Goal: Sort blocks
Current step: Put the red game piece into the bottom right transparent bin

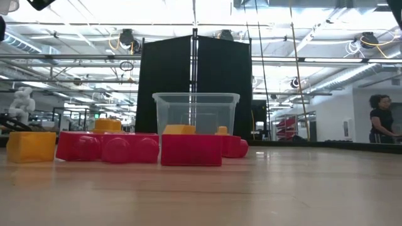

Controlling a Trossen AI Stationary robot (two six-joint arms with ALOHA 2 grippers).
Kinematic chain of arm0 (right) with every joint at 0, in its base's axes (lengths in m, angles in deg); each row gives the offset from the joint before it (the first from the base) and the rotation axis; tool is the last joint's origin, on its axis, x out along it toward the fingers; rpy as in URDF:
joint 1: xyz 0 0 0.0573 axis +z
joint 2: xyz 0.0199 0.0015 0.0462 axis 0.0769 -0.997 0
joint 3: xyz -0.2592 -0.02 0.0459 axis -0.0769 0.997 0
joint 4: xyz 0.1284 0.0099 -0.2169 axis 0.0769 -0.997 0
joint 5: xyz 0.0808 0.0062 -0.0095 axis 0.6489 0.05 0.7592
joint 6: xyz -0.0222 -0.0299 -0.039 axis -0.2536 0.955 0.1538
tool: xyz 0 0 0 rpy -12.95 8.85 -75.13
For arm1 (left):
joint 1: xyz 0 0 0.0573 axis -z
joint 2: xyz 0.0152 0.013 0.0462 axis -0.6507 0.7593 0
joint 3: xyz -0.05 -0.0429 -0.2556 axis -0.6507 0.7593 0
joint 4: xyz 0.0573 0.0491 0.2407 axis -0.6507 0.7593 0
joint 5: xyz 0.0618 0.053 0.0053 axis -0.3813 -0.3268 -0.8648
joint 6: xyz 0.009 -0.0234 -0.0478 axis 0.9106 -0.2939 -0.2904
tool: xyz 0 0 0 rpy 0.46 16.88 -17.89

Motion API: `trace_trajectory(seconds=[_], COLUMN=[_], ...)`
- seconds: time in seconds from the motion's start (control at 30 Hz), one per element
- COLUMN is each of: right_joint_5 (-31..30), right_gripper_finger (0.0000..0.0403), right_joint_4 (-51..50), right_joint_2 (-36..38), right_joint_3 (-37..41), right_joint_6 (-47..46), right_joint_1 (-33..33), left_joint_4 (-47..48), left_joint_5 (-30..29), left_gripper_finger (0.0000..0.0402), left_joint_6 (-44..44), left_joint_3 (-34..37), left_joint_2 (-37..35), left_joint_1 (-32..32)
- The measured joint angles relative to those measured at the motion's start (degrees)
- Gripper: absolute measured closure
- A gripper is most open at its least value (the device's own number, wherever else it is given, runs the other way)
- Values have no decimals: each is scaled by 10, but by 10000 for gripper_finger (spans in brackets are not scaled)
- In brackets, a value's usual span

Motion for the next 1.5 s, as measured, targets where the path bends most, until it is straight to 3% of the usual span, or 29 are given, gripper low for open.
trace_trajectory(seconds=[0.27,0.57,0.7,0.8,0.97,1.13,1.33,1.5], right_joint_5=[-105,-100,-38,1,3,13,50,45], right_gripper_finger=[151,151,151,151,151,151,151,151], right_joint_4=[-362,-368,-252,-142,34,145,265,275], right_joint_2=[64,61,63,103,181,212,188,160], right_joint_3=[0,160,279,373,544,651,688,689], right_joint_6=[-161,-278,-299,-326,-417,-493,-516,-511], right_joint_1=[-36,-48,-53,-55,-61,-64,-53,-52], left_joint_4=[0,2,2,2,2,2,2,2], left_joint_5=[0,4,8,19,24,24,23,23], left_gripper_finger=[398,398,398,398,398,398,398,398], left_joint_6=[0,0,-1,-1,-2,-1,-1,-1], left_joint_3=[0,0,0,0,0,0,0,0], left_joint_2=[0,0,0,0,0,0,0,0], left_joint_1=[0,0,0,0,0,0,0,0])
